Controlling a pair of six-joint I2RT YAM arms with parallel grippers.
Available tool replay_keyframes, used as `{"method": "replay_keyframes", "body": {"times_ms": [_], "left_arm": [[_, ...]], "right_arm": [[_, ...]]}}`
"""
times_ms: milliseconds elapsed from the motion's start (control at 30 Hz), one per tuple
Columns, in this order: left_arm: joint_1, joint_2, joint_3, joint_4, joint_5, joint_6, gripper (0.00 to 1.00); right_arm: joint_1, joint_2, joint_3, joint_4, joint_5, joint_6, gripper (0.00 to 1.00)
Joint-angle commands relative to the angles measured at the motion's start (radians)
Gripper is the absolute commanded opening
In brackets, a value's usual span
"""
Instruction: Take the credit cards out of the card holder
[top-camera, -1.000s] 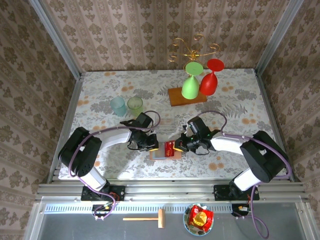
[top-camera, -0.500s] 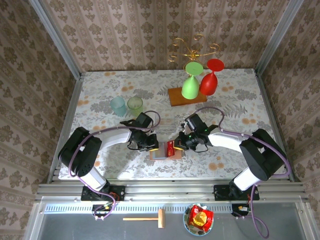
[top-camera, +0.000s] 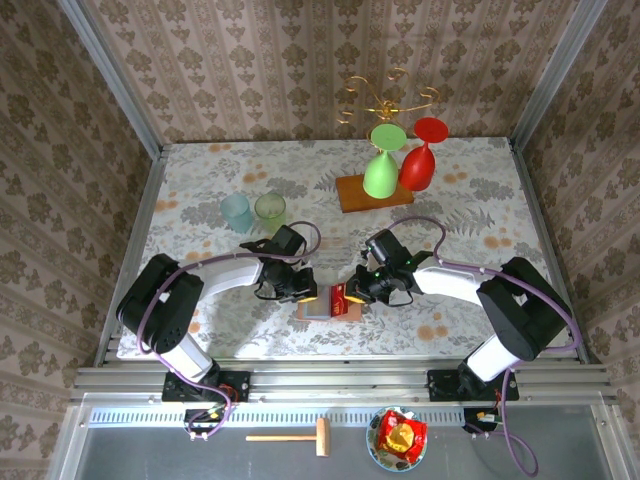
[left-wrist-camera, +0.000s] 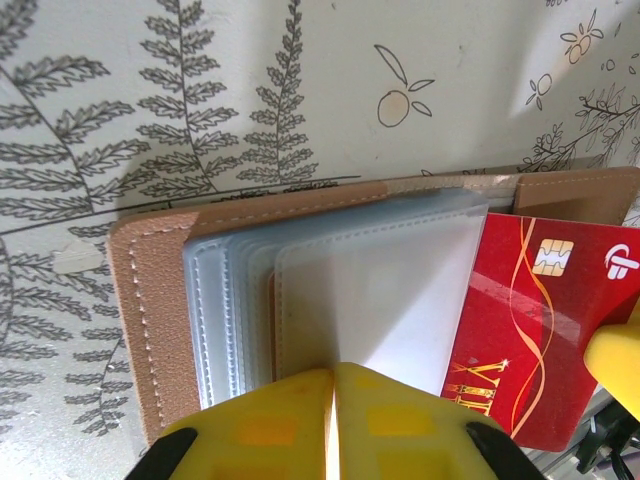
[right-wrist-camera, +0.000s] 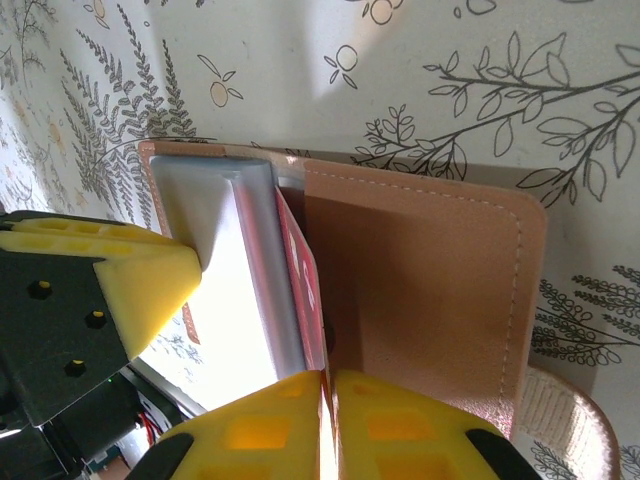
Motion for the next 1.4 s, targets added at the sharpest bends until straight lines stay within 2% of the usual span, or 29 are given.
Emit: {"method": "replay_keyframes", "body": {"times_ms": [0, 500, 867, 1133, 1367], "left_arm": [[0.006, 0.015, -0.029, -0.046, -0.024, 0.012, 0.11], [0.006, -0.013, -0.008, -0.062, -0.033, 0.013, 0.11], [0.026, -0.097, 0.05, -0.124, -0.061, 0.032, 0.13], [0.089, -0.149, 0.026, -0.118, -0.072, 0.051, 0.15], [0.15, -0.176, 0.009, -0.104, -0.059, 0.077, 0.16]], "right_arm": [[0.01, 0.019, 0.011, 0.004, -0.011, 0.023, 0.11], [0.009, -0.001, 0.024, -0.017, 0.006, 0.004, 0.03], [0.002, -0.081, 0.149, -0.275, 0.084, -0.147, 0.01], [0.005, -0.064, 0.326, -0.503, 0.152, -0.499, 0.0], [0.02, 0.023, 0.515, -0.694, 0.215, -1.014, 0.0]]}}
